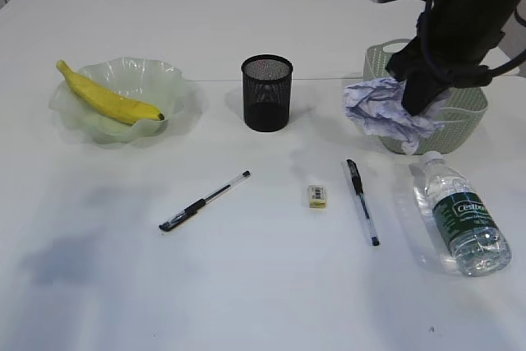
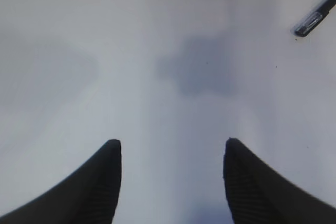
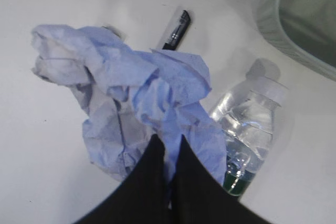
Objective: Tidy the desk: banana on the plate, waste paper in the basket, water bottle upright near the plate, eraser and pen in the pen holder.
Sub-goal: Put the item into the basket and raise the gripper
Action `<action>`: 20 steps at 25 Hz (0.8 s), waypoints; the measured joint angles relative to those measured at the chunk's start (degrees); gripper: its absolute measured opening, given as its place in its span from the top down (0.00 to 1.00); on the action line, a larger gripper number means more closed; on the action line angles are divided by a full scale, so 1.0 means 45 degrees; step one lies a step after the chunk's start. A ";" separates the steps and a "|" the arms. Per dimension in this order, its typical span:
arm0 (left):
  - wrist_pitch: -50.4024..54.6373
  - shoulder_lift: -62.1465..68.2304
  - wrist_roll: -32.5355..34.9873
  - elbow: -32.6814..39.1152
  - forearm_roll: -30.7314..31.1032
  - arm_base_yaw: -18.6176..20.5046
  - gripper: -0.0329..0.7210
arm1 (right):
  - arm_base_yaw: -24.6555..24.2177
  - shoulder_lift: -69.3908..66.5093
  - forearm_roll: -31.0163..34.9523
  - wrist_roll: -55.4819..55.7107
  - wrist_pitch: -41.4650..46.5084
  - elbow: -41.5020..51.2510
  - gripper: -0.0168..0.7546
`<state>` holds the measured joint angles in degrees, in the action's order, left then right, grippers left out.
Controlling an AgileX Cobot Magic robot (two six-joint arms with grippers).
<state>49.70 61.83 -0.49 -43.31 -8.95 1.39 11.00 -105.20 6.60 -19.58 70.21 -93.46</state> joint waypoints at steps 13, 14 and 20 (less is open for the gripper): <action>0.0212 0.0000 0.0000 0.0000 0.0051 0.0000 0.39 | -0.1732 0.0275 0.0000 -0.0059 -0.0283 0.0052 0.99; 0.0212 0.0000 0.0000 0.0000 0.0051 0.0000 0.39 | -0.1774 0.0275 0.0000 -0.0059 -0.0555 0.0052 0.99; 0.0212 0.0000 0.0000 0.0000 0.0051 0.0000 0.39 | -0.2071 0.0275 0.0000 0.0621 -0.3302 0.0052 0.99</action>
<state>50.66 61.83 -0.49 -43.31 -8.71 1.39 1.68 -103.96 6.60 -16.79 55.35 -93.23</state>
